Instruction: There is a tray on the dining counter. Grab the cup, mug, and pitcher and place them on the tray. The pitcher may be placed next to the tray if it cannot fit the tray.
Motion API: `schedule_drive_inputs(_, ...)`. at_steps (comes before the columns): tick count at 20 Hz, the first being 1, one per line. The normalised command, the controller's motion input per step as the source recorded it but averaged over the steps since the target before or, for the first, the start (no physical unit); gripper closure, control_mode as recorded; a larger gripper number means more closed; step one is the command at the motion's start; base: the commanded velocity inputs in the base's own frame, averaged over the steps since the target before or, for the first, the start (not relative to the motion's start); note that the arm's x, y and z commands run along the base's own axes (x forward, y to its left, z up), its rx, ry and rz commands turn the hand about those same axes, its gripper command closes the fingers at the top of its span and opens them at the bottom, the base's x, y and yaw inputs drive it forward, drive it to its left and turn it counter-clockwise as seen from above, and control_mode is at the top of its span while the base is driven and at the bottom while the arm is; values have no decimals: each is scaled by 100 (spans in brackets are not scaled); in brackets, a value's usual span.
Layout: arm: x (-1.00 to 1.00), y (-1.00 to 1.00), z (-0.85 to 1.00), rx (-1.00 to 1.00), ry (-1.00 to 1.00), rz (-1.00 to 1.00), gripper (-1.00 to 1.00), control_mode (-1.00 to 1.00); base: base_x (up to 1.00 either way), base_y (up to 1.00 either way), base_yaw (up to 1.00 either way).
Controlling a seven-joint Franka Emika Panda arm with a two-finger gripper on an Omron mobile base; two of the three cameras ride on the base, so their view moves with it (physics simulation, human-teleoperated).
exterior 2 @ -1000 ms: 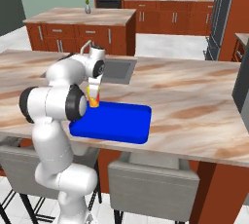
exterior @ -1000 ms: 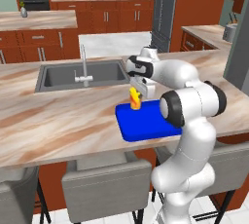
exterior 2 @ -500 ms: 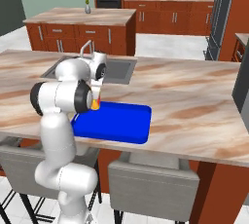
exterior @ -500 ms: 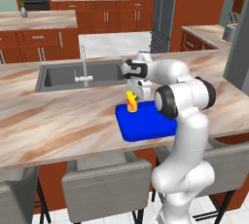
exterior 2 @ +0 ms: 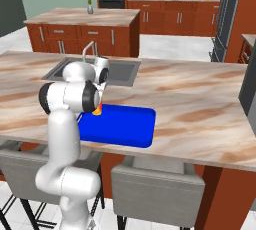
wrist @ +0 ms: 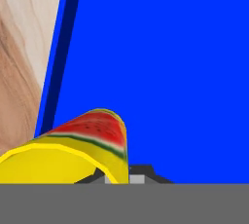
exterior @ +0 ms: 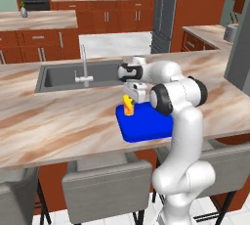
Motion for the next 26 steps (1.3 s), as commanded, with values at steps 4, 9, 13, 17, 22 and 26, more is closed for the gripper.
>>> schedule_drive_inputs(4,27,5,-15,0,3,0,100,-100,0,0,0)
schedule_drive_inputs(9,18,1,-16,0,2,0,100,-100,0,0,0)
schedule_drive_inputs(13,1,0,-21,0,0,0,100,-100,0,0,0)
schedule_drive_inputs(17,0,0,-20,0,-2,0,100,-100,0,0,0)
schedule_drive_inputs(22,0,0,-21,0,-5,0,100,-100,0,0,0)
schedule_drive_inputs(26,0,0,-28,0,-9,0,100,-100,0,0,0)
